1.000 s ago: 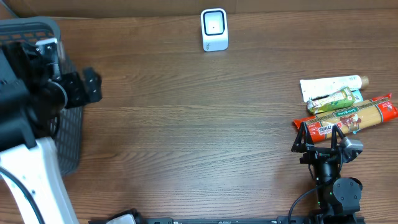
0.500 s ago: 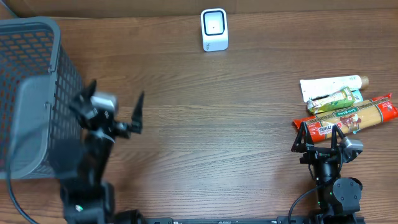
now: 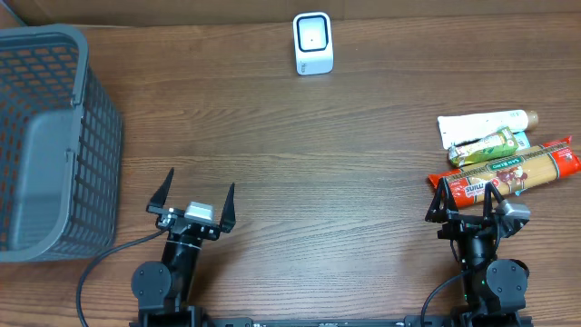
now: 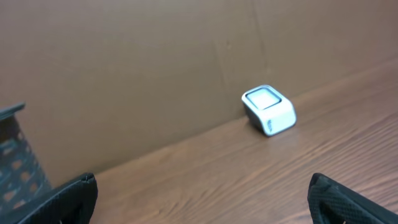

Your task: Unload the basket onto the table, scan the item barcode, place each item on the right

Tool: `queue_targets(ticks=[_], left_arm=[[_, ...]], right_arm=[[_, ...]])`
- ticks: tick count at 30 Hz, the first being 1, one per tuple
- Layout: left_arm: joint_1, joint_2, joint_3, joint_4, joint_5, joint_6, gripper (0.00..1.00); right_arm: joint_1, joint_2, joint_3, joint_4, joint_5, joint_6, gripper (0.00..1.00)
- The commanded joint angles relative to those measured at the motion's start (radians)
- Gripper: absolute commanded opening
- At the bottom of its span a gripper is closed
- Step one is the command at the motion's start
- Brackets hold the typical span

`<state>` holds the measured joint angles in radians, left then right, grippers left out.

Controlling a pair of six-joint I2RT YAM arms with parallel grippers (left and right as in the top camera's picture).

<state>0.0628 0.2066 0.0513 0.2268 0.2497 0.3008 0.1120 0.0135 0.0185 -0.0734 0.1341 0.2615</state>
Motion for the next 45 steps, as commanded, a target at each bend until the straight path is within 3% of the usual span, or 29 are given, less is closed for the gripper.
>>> queue_targets(ticks=[1,8,12,45], left_arm=[[-0.004,-0.042,-0.048,-0.023,-0.057,0.044,1.0],[-0.004,-0.123,-0.047,-0.293,-0.127,0.044,1.0],[-0.004,-0.208,-0.047,-0.29,-0.127,0.033,1.0],[-0.004,-0.202,-0.047,-0.293,-0.127,0.035,1.0]], right_arm=[[0.006,-0.011,-0.011,0.005,-0.005,-0.004,1.0],[0.006,-0.011,-0.011,0.005,-0.005,-0.004,1.0],[0.006,-0.011,-0.011,0.005,-0.005,-0.004,1.0],[0.006,-0.011,-0.011,0.005,-0.005,-0.004,1.0]])
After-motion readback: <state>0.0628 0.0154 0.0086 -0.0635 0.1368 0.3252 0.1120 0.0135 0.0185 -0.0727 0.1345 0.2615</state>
